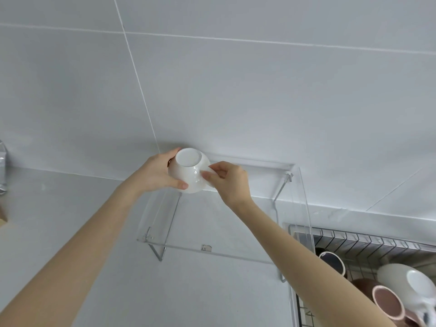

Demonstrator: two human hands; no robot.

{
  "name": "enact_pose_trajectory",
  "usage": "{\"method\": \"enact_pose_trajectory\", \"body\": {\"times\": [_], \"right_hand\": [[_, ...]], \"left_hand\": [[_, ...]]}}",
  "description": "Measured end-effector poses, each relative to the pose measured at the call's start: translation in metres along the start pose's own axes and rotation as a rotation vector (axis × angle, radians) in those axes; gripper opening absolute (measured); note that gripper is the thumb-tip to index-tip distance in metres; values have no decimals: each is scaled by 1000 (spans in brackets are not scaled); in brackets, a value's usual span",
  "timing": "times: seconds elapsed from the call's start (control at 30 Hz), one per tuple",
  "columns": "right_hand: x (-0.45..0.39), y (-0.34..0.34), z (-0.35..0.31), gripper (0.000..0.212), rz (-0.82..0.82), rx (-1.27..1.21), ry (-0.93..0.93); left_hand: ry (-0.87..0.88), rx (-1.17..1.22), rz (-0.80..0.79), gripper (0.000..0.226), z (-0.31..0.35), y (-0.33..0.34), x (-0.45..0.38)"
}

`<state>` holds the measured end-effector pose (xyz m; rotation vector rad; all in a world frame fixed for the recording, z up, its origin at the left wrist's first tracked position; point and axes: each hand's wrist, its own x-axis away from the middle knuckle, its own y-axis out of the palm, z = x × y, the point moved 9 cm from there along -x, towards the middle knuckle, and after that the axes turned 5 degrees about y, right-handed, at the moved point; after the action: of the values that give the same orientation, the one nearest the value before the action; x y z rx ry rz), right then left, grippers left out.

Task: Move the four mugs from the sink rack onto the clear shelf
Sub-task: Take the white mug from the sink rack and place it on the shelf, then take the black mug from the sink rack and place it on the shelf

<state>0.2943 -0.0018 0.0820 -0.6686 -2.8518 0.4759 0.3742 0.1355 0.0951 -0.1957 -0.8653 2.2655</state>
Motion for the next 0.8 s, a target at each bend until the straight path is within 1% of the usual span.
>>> {"method": "enact_pose_trajectory", "body": {"times": [0.07, 0.13, 0.17, 0.23, 0.37, 0.47, 0.57, 0.7, 0.8], "right_hand": [[2, 1, -1, 27, -48, 11, 12], [5, -1, -3, 40, -122, 49, 24], [7, -6, -6, 43, -138, 67, 10], [14, -32, -15, 39, -103, 60, -47], [42, -107, -23, 27, 19, 5, -119], [67, -163, -8, 21, 111, 28, -121], [93, -210, 25, 18, 198, 70, -57], [125, -255, 90, 16, 253, 114, 103], [148, -267, 147, 19, 266, 165, 245]], "left_hand": [[-17, -22, 10, 77, 0, 1, 1], [-26, -79, 49, 94, 6, 1, 3], [-28, -115, 78, 100, 11, 1, 4], [29, -162, 126, 99, 34, 11, 9], [259, -190, 159, 89, 104, 56, 27], [388, -137, 115, 81, 153, 104, 40], [444, -36, 41, 72, 190, 158, 53], [418, 74, -97, 64, 211, 238, 65], [354, 65, -207, 64, 203, 292, 65]]}}
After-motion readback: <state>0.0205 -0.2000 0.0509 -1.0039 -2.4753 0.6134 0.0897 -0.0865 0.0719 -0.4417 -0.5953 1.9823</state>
